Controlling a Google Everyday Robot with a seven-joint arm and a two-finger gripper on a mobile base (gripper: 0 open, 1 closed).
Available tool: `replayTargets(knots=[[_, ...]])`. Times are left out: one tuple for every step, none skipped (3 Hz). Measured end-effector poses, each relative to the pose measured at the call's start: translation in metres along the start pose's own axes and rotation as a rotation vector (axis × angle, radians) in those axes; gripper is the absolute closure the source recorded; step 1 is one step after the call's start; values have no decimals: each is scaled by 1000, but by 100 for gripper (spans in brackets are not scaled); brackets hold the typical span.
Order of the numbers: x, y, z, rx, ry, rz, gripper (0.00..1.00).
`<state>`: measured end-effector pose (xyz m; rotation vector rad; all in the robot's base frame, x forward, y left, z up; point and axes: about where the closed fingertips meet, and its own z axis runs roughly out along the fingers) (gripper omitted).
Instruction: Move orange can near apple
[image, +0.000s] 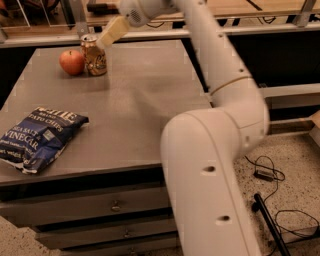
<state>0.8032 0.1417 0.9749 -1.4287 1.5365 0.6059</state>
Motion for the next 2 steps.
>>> replayTargets(knots=[[-20,-5,-102,174,105,-5,0],[-24,4,-90,147,98,-11,0]])
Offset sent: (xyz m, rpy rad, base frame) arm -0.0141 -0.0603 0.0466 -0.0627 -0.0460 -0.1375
